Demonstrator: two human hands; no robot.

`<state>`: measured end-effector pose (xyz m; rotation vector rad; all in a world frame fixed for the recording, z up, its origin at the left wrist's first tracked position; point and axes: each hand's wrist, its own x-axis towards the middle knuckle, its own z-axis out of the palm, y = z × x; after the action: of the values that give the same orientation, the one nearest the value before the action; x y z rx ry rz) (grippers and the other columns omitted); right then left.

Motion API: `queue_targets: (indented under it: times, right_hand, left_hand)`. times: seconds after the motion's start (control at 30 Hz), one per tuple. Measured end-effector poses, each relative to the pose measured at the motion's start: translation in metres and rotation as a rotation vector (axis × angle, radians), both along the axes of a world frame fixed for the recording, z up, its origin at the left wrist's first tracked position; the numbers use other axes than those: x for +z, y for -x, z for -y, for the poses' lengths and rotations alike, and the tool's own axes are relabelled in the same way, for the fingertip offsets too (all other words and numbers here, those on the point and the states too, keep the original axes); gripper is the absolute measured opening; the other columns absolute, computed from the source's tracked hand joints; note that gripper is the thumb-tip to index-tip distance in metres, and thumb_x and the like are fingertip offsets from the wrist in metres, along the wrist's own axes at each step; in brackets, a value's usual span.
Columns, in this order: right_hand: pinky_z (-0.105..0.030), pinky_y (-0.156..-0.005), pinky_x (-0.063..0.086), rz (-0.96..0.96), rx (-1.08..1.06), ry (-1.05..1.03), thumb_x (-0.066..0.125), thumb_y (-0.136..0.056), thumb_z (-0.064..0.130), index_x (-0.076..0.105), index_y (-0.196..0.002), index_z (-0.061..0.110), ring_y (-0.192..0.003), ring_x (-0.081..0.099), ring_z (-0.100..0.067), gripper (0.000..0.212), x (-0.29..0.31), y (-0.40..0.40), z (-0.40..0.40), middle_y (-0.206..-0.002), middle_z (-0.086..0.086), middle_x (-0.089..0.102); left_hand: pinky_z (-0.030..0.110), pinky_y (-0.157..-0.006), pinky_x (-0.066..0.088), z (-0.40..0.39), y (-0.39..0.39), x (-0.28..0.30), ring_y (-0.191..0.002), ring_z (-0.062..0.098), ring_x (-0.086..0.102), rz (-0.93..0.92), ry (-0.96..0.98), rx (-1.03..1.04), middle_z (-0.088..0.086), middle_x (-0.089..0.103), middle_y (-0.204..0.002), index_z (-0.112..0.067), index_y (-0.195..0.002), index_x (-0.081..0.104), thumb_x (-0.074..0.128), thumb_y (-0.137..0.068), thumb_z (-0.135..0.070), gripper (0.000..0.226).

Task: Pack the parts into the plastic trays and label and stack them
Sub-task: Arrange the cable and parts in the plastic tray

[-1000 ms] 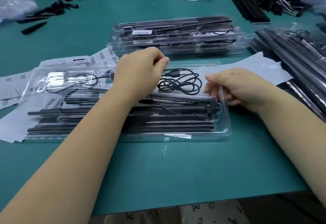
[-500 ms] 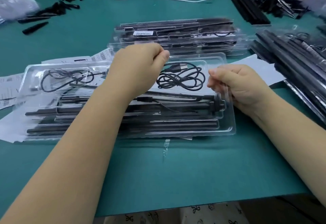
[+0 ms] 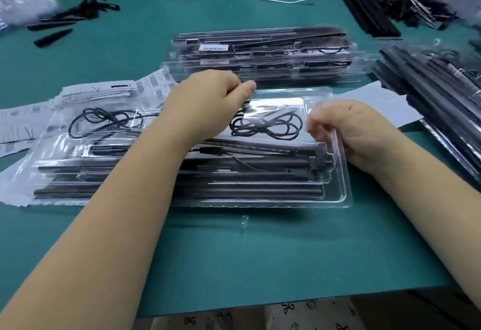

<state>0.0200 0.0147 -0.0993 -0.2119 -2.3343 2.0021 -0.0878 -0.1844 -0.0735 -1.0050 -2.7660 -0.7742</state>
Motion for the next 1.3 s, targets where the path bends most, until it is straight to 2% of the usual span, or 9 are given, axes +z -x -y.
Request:
queue_targets:
  times: [0.13,0.23,0.37,0.5,0.6,0.7,0.87,0.97,1.3]
  right_hand:
    - [-0.012,-0.035,0.027,0.010,-0.041,0.045,0.050,-0.091,0.010,0.067,-0.052,0.016,-0.035,0.034,-0.002,0.043,-0.002,0.003,-0.001,-0.046,0.005,0.045]
    - [-0.012,-0.034,0.025,0.036,-0.046,0.045,0.053,-0.089,0.013,0.068,-0.054,0.016,-0.036,0.030,-0.003,0.039,0.000,0.003,-0.005,-0.047,0.003,0.045]
    - [-0.014,-0.035,0.028,0.108,-0.078,-0.008,0.053,-0.091,0.010,0.066,-0.064,0.011,-0.038,0.035,-0.005,0.029,0.000,0.002,-0.004,-0.051,0.001,0.051]
    - [-0.028,-0.058,0.050,0.149,-0.151,-0.257,0.064,-0.087,0.021,0.066,-0.097,0.018,-0.060,0.061,-0.014,0.010,0.000,-0.001,0.000,-0.078,0.000,0.068]
    - [-0.026,-0.061,0.044,0.092,-0.196,-0.581,0.069,-0.081,0.032,0.049,-0.129,0.031,-0.060,0.057,-0.013,0.051,0.002,-0.004,-0.007,-0.084,0.004,0.061]
    - [-0.017,-0.069,0.036,0.019,-0.116,-0.779,0.063,-0.071,0.050,0.053,-0.126,0.035,-0.075,0.052,-0.001,0.058,0.007,-0.005,-0.007,-0.104,0.008,0.054]
    - [-0.026,-0.097,0.035,-0.022,0.006,-0.881,0.070,-0.067,0.049,0.055,-0.122,0.035,-0.111,0.042,-0.008,0.059,0.005,-0.002,-0.003,-0.114,0.012,0.046]
    - [-0.018,-0.088,0.031,-0.007,0.097,-0.869,0.071,-0.070,0.048,0.051,-0.131,0.032,-0.105,0.041,0.003,0.066,0.005,0.002,-0.003,-0.112,0.023,0.047]
    - [-0.022,-0.085,0.034,0.048,0.155,-0.939,0.074,-0.068,0.045,0.051,-0.127,0.037,-0.102,0.049,-0.005,0.064,0.013,0.012,-0.002,-0.113,0.016,0.053]
  left_hand:
    - [0.032,-0.061,0.034,-0.003,-0.005,0.000,-0.062,0.020,0.049,-0.142,0.044,0.047,-0.002,0.051,-0.059,-0.017,-0.070,0.051,0.037,-0.098,-0.048,0.044]
    - [0.039,-0.085,0.039,0.000,-0.011,0.002,-0.097,0.024,0.058,-0.328,0.077,-0.003,-0.003,0.067,-0.099,-0.023,-0.107,0.061,0.040,-0.090,-0.062,0.048]
    - [0.043,-0.099,0.038,0.003,-0.017,0.001,-0.119,0.021,0.050,-0.179,0.201,-0.145,-0.004,0.058,-0.126,-0.029,-0.134,0.047,0.044,-0.075,-0.077,0.076]
    - [0.042,-0.101,0.038,-0.001,-0.017,-0.004,-0.121,0.019,0.048,-0.083,0.247,-0.152,-0.004,0.056,-0.128,-0.028,-0.138,0.044,0.042,-0.072,-0.077,0.082]
    - [0.040,-0.098,0.040,-0.002,-0.019,-0.006,-0.118,0.019,0.050,-0.013,0.260,-0.190,-0.003,0.057,-0.127,-0.028,-0.139,0.044,0.031,-0.062,-0.081,0.095]
    - [0.036,-0.095,0.041,-0.004,-0.017,-0.010,-0.116,0.019,0.051,0.026,0.287,-0.205,-0.003,0.057,-0.126,-0.027,-0.140,0.043,0.038,-0.066,-0.079,0.090]
    - [0.027,-0.087,0.036,-0.010,-0.010,-0.015,-0.114,0.018,0.051,0.121,0.292,-0.192,-0.005,0.056,-0.129,-0.029,-0.140,0.043,0.061,-0.075,-0.064,0.076]
    - [0.027,-0.096,0.036,-0.013,-0.008,-0.015,-0.123,0.015,0.047,0.174,0.233,-0.250,-0.006,0.052,-0.136,-0.026,-0.140,0.044,0.068,-0.076,-0.054,0.073]
    - [0.032,-0.100,0.037,-0.012,-0.016,-0.021,-0.126,0.017,0.047,-0.022,0.227,-0.302,-0.006,0.053,-0.137,-0.027,-0.140,0.045,0.060,-0.087,-0.047,0.058]
